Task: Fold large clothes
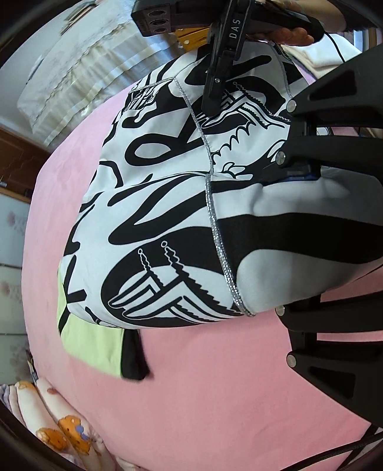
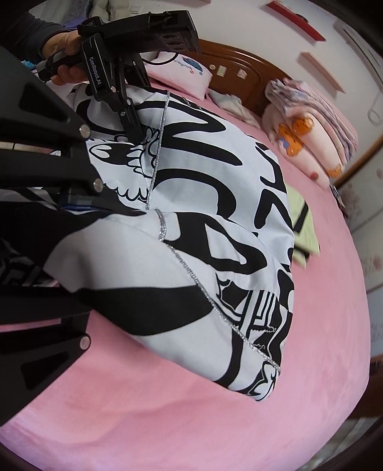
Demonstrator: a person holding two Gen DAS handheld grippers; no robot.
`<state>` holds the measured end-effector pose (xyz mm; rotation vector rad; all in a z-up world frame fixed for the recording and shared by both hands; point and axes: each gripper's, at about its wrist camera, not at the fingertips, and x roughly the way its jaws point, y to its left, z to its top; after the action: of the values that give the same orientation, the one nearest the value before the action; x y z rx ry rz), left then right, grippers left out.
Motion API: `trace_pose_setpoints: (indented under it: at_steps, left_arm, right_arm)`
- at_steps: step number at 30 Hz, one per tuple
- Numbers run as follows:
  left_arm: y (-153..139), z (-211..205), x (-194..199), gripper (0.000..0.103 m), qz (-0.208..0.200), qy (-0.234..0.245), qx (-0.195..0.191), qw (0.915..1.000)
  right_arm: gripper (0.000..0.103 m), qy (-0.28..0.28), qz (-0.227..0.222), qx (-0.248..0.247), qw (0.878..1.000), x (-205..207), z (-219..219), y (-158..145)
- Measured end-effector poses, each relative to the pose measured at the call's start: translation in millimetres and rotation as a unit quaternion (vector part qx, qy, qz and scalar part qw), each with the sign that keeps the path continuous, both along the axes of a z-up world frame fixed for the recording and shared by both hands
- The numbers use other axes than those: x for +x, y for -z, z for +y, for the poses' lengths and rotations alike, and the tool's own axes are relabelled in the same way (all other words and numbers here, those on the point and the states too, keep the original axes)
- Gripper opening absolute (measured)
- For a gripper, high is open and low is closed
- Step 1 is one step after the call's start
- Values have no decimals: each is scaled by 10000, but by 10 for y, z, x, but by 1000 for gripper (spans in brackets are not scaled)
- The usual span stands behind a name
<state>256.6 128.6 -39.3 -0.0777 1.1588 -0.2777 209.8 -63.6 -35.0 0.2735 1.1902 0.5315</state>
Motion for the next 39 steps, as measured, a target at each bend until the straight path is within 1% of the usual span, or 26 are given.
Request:
trace_pose_setpoints:
  at_steps: [2, 4, 8, 12, 13, 16, 18, 19, 21, 23, 24, 26, 27, 28, 29, 30, 31, 32, 33, 34, 36, 38, 39]
  left_arm:
    - [-53, 304, 182, 46, -76, -27, 10, 10000]
    - [-94, 520, 376, 46, -137, -64, 3, 9999]
    - [-223, 911, 978, 46, -358, -34, 109, 9993]
    - [-358, 1259, 1718, 46, -638, -64, 220, 9977]
    - [-378, 1326, 1918, 46, -709, -28, 272, 9971]
    - [-381, 1555, 2454, 47, -797, -1, 281, 9964]
    - [-336, 1693, 2789, 47, -827, 23, 298, 9961]
    - [-289, 1640, 3024, 47, -848, 19, 310, 9959]
    - [-150, 1716, 3308, 47, -866, 30, 340, 9957]
    - [108, 1746, 3583, 48, -732, 16, 315, 9968]
    - [274, 1778, 3688, 49, -620, -8, 254, 9978]
    - [605, 1808, 3823, 53, -360, -50, 295, 9989]
    - [778, 1820, 3885, 60, -252, -86, 363, 9990]
    - [913, 1851, 3923, 67, -248, -110, 391, 9989]
    - [997, 1909, 3947, 69, -307, -130, 296, 9990]
    - [1039, 1962, 3958, 73, -335, -141, 174, 9992]
    - [1080, 2031, 3974, 75, -339, -158, 8, 9993]
    - [1101, 2082, 4001, 75, -340, -170, -109, 9992]
    - [1117, 2125, 3999, 76, -363, -182, -174, 9990]
    - [1120, 2150, 3988, 77, -405, -172, -192, 9988]
    - [1095, 2178, 3965, 78, -450, -222, -150, 9986]
    - [1062, 2199, 3830, 78, -431, -332, -102, 9985]
    - [996, 2211, 3804, 78, -456, -438, -3, 9980]
  right_arm:
    - [24, -99, -12, 39, 9999, 222, 277, -57]
    - [24, -168, -58, 85, 9998, 443, 488, -123]
    - [24, -230, -272, 145, 9993, 1028, 865, -288]
    - [24, -164, -451, 261, 9985, 1697, 1135, -359]
    - [24, -144, -558, 255, 9980, 1888, 1212, -375]
    - [24, -67, -758, 285, 9967, 2333, 1376, -369]
    - [24, 25, -786, 398, 9961, 2618, 1463, -302]
    - [24, 35, -839, 414, 9956, 2773, 1516, -244]
    - [24, 116, -833, 527, 9951, 2995, 1549, -97]
    - [24, 178, -770, 559, 9953, 3207, 1586, 119]
    - [25, 243, -662, 568, 9959, 3318, 1590, 293]
    - [25, 270, -427, 514, 9974, 3451, 1609, 587]
    - [27, 281, -281, 409, 9984, 3502, 1619, 765]
    - [31, 323, -212, 370, 9986, 3531, 1625, 932]
    - [34, 347, -225, 380, 9984, 3538, 1597, 1026]
    - [39, 367, -241, 407, 9982, 3548, 1568, 1098]
    - [42, 378, -220, 487, 9979, 3558, 1541, 1160]
    - [44, 366, -184, 564, 9976, 3565, 1517, 1203]
    - [48, 342, -173, 593, 9975, 3572, 1498, 1218]
    - [53, 313, -170, 553, 9978, 3568, 1500, 1221]
    - [60, 280, -177, 446, 9985, 3532, 1490, 1180]
    - [61, 222, -236, 228, 9992, 3523, 1521, 1061]
    - [61, 196, -330, 58, 9992, 3470, 1509, 977]
